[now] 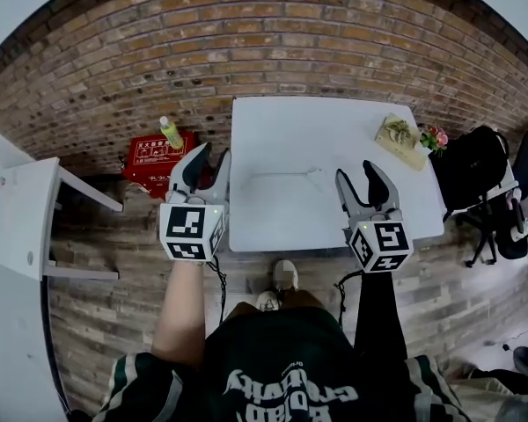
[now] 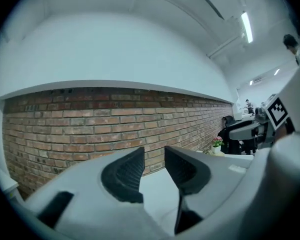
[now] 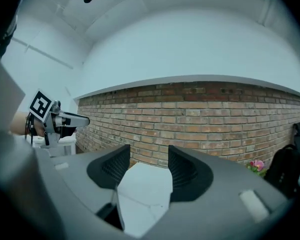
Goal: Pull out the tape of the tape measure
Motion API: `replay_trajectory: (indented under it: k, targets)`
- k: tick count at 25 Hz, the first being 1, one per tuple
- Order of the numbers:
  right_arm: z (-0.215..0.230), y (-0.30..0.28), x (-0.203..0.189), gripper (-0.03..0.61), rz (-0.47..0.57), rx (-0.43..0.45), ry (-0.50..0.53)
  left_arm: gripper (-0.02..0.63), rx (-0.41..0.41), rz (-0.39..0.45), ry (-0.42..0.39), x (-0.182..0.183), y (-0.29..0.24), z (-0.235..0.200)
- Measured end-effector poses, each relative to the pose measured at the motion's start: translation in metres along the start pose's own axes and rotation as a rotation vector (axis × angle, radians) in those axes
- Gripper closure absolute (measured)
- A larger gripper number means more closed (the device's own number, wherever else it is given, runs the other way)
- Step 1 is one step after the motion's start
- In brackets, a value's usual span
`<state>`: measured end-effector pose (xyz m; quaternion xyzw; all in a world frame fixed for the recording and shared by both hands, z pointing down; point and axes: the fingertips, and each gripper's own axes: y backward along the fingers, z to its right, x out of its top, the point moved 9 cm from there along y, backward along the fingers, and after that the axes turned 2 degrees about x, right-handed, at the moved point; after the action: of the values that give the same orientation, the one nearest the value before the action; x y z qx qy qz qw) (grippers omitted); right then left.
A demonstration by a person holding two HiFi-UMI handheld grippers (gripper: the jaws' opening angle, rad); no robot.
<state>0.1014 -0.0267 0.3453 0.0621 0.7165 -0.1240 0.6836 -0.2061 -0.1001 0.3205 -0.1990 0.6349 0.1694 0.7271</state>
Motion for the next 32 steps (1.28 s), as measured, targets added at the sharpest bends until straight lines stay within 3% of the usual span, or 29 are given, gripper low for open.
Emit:
replay_trajectory:
  k: [10,18,19,20,32]
  targets:
    - [-0.027,0.037,0.014,0.33,0.044,-0.022,0.053,0.474,-0.093,0.08,-0.043,0.022,0.034,0.021]
    - [-0.031,0.043,0.015,0.438,0.049,-0.055,0.068,0.515,-0.099,0.075,-0.066,0.017,0.038,0.021]
    - [-0.031,0.043,0.014,0.464,0.044,-0.053,0.07,0.543,-0.091,0.084,-0.071,0.018,0.039,0.021]
    - [-0.031,0.044,0.014,0.563,0.037,-0.047,0.07,0.604,-0.08,0.093,-0.077,0.018,0.04,0.021]
    - [-0.026,0.045,0.011,0.565,0.011,-0.059,0.071,0.607,-0.057,0.109,-0.073,0.019,0.033,0.019]
